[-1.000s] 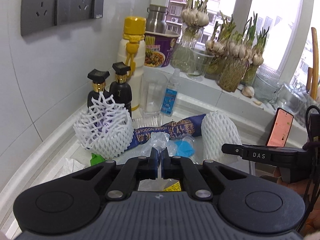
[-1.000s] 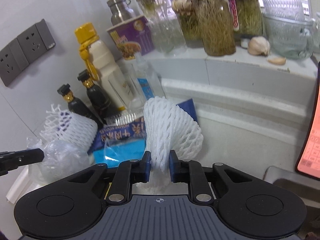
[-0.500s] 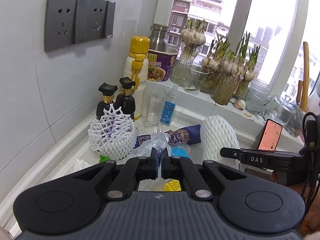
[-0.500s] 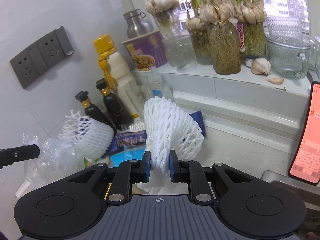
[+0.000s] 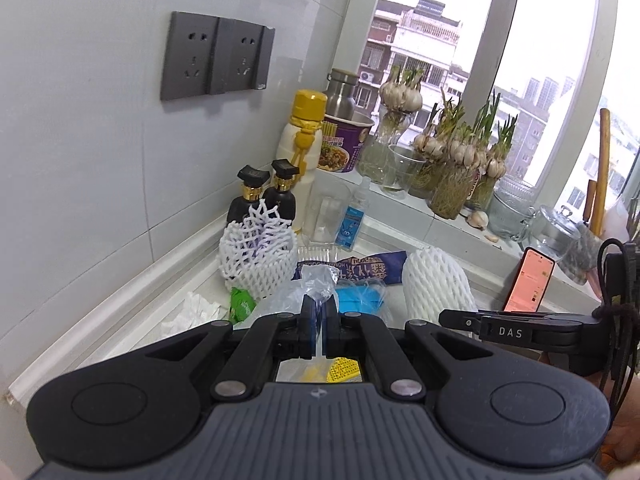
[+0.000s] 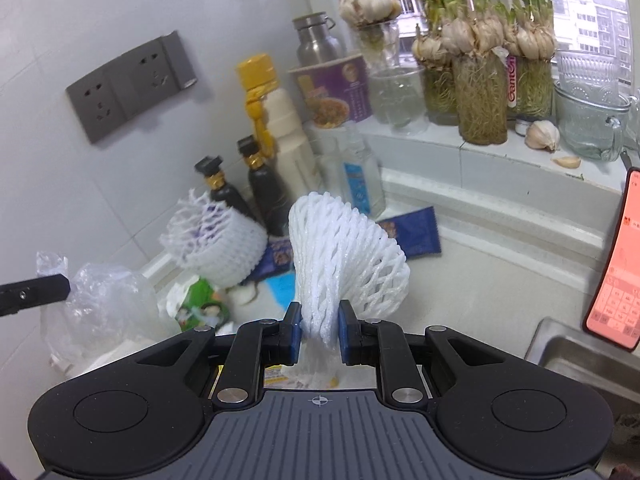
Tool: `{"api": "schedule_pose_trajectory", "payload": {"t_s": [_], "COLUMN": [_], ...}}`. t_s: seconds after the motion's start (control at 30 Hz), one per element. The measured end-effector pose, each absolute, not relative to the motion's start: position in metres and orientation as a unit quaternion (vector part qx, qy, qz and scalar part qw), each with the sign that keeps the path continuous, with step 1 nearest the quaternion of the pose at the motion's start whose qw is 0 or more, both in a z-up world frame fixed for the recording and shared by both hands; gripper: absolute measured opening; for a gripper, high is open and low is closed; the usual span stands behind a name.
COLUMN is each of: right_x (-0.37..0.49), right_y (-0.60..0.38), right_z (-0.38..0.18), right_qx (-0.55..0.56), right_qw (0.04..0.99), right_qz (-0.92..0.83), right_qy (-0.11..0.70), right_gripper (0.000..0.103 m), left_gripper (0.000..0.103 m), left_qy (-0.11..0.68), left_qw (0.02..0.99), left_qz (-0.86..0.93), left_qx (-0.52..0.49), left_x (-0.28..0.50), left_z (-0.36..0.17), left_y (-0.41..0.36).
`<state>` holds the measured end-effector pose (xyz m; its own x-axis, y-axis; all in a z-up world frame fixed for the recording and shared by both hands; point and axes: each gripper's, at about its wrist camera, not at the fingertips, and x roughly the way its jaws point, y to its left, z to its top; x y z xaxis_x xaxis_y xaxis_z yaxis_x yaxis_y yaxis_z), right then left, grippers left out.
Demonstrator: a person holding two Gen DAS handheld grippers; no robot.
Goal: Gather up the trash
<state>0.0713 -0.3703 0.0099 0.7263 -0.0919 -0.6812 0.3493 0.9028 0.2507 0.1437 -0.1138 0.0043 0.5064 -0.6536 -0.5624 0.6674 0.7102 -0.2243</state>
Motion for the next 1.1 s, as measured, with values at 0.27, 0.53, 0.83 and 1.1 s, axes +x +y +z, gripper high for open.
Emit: {"api": "schedule_pose_trajectory", "payload": {"t_s": [0.27, 0.53, 0.83, 1.1], "right_x": [0.061, 0.059, 0.058, 0.058], "right_y": [-0.339, -0.299, -0.261, -0.221], "right_z": [0.012, 0.015, 0.013, 0.002], "right_qx": [0.178, 0.158, 0.145, 0.132], "right_qw": [0.909, 0.908, 0.899, 0.888], "right_qz": [-0.1, -0.065, -0.023, 0.036], "right_qy": [0.364, 0.383, 0.412, 0.439], "right_gripper": [0.017, 0.017, 0.017, 0.017], "left_gripper": [0.002, 0.002, 0.002, 0.002], "left_qy": [0.316, 0.324, 0.344, 0.378], "left_qw": [0.875, 0.881, 0.886, 0.889], "left_qz": [-0.365, -0.341, -0.3, -0.238], "left_qx": [-0.011, -0.043, -0.079, -0.106], "left_x": [0.13, 0.119, 0.106, 0.094], "left_z": [0.004, -0.003, -0.024, -0.053], "left_y": [-0.08, -0.046, 0.0, 0.041]}}
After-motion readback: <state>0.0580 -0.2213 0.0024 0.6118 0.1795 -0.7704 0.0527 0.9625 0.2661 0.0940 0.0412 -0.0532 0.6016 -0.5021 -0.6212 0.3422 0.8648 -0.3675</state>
